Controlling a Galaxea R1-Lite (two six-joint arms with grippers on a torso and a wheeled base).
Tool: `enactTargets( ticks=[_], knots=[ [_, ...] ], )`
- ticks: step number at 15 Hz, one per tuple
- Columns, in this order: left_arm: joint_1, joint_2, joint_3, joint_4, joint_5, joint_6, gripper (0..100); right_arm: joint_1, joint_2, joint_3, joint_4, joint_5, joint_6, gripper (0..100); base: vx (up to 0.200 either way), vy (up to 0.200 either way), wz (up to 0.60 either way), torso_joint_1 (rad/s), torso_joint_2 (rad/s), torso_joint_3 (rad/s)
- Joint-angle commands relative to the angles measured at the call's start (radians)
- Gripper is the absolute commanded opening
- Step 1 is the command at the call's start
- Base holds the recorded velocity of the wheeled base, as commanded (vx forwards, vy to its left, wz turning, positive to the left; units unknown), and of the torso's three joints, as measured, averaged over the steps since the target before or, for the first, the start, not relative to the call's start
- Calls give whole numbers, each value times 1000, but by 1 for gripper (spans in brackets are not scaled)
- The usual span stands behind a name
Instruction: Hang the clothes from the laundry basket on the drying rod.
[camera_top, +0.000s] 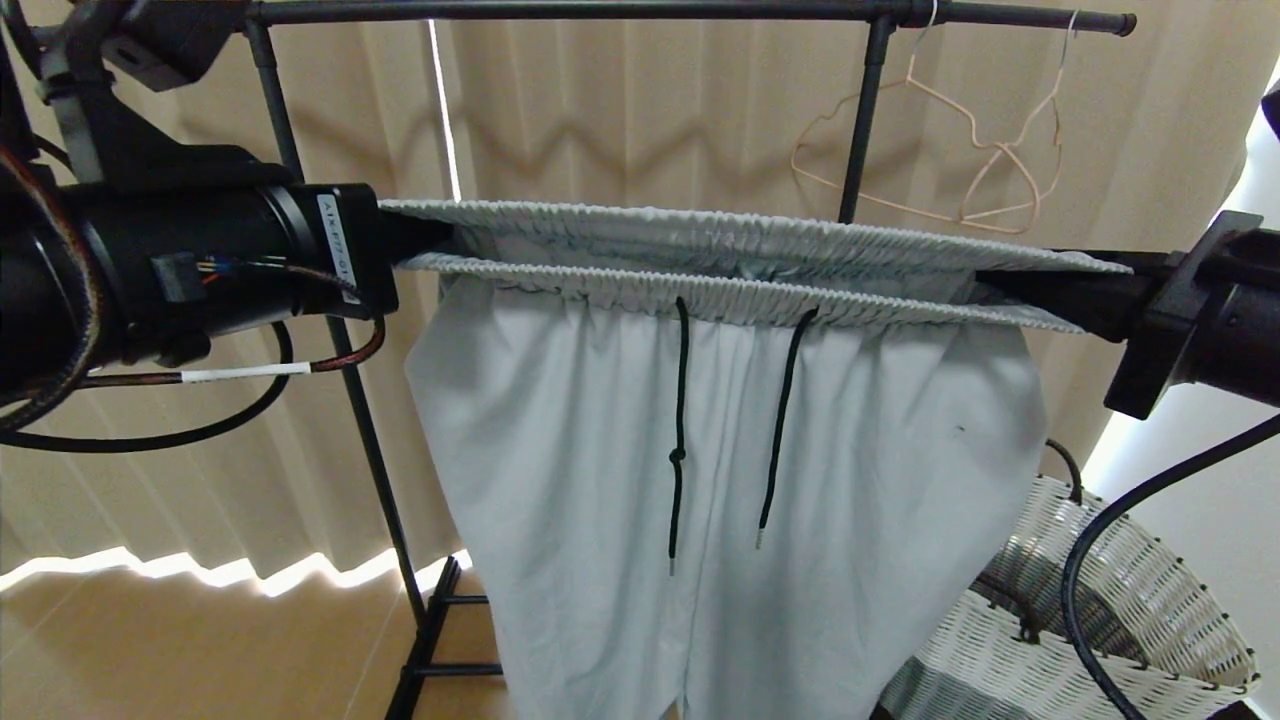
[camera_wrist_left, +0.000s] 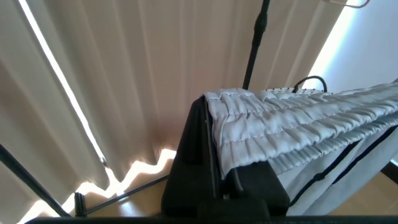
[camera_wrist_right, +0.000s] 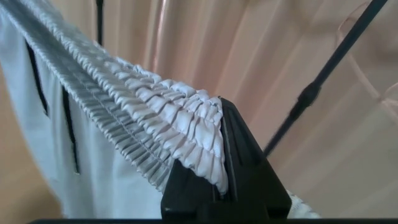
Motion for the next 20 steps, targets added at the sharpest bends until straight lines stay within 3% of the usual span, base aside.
enactTargets(
  ticks=[1,6,7,13,16,20],
  knots=[
    [-2,1,-12,-1,-1,1,0,0,-3,-2,0,-2,-14,0,0,0,0,0,0,0],
    [-22,19,-12,-1,0,64,0,0,6,-6,1,0,-13,0,0,0,0,0,0,0],
    [-22,19,-12,-1,0,64,0,0,5,-6,3,0,-13,100,0,0,0,0,0,0],
    [-12,21,12,-29,5,62,0,40,-15,51,-5,20,18,100,0,0,0,0,0,0],
    [2,23,12,-29,31,64,0,104,-35,52,-4,87,125,100,0,0,0,0,0,0],
    [59,30,20,-29,75,70,0,106,-57,67,-57,144,127,100,0,0,0,0,0,0]
  ],
)
